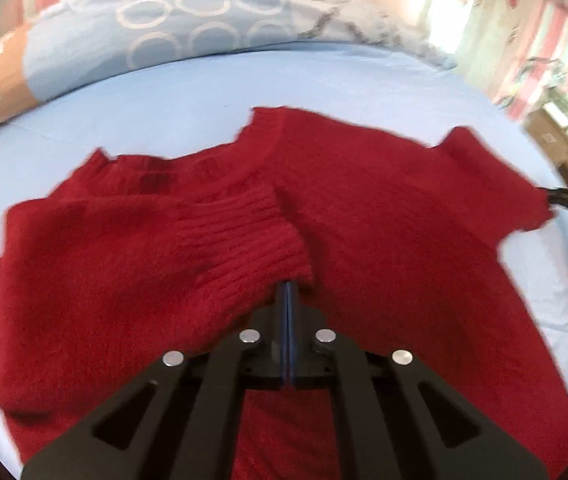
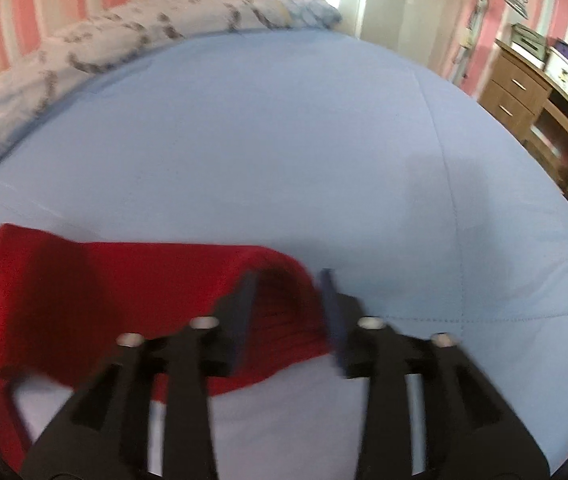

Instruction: Fold small clothes

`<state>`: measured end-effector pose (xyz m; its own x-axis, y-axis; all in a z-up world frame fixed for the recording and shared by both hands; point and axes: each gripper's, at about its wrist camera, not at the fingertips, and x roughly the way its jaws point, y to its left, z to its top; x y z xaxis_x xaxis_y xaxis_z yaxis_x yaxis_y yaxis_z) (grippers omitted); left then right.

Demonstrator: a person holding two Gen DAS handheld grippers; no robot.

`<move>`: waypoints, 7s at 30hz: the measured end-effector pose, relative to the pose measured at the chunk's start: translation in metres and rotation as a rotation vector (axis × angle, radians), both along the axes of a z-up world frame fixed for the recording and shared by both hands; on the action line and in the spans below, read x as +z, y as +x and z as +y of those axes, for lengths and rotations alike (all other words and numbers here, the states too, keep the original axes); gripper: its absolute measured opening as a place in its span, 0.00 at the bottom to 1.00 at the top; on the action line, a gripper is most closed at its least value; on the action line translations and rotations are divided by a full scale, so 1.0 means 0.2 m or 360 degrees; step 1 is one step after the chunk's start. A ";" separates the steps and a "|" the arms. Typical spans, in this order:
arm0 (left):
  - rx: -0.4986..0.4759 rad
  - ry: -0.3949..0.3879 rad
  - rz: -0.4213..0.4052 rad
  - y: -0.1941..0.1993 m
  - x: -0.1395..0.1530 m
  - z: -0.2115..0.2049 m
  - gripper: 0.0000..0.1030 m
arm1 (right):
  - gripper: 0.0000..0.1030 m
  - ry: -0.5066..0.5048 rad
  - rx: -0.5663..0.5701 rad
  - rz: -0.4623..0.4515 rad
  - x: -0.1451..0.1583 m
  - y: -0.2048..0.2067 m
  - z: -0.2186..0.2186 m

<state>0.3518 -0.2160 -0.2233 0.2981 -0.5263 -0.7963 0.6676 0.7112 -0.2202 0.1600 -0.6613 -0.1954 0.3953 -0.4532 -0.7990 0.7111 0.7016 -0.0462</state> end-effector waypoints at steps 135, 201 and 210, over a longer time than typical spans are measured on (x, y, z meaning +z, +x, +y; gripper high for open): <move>0.0587 -0.0182 0.0113 -0.07 0.14 0.68 0.50 | 0.60 0.0881 0.1168 -0.0202 0.00 0.71 1.92; 0.0546 0.0198 -0.0148 0.01 0.01 0.56 0.64 | 0.76 0.0086 0.1078 0.0106 -0.15 0.70 1.39; 0.0610 0.0089 -0.0110 -0.17 0.13 0.68 0.67 | 0.78 0.0231 0.1069 -0.0054 -0.01 0.51 1.40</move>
